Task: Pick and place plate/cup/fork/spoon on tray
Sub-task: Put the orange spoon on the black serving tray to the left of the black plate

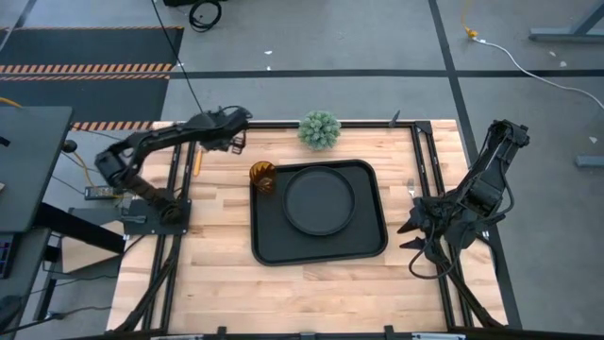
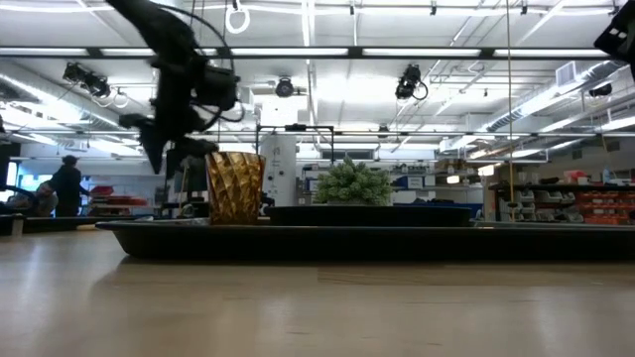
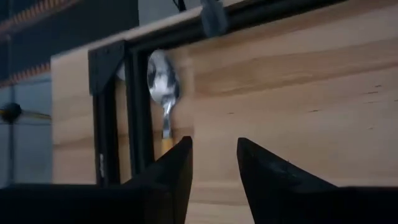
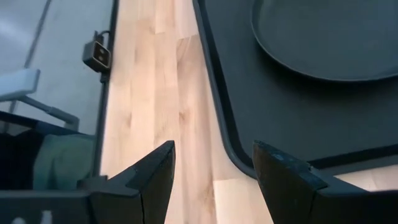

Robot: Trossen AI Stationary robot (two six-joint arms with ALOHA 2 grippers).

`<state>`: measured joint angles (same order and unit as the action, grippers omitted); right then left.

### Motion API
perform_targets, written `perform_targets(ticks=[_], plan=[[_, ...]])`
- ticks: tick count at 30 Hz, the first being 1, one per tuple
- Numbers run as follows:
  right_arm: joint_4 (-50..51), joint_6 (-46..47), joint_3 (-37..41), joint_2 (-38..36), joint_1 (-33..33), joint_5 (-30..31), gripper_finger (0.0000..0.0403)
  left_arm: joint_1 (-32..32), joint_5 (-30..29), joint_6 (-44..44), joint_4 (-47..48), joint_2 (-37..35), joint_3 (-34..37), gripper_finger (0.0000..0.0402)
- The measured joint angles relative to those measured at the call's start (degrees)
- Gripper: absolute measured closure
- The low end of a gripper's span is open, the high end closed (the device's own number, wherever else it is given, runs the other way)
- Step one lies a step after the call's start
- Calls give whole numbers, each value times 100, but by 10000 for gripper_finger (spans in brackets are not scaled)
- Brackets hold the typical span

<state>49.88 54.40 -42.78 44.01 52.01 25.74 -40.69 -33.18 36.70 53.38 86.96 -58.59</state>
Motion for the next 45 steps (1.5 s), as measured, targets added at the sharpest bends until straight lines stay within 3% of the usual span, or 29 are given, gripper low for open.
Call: perform_targets(ticks=[7,12,31,35,39,45], plan=[[-333,-77,0,-2,4,-24,182,-310,114,641,-309,-1024,1896,269],[-449,-403,0,-2,4,-31,182,-487,312,809,-324,-1262,2700,269],[-490,-622,0,-4,0,-229,182,-352,401,337,-1455,-1498,2838,269],[-409,-488,0,-4,4,-243,182,-240,55,375,-1631,-2068,3028,269],[-280,-398,1,-4,4,-36,183,-101,159,416,-2089,-2773,3425,269],[-267,-315,2,-4,4,120,191,365,365,803,-1692,-3751,3886,269]])
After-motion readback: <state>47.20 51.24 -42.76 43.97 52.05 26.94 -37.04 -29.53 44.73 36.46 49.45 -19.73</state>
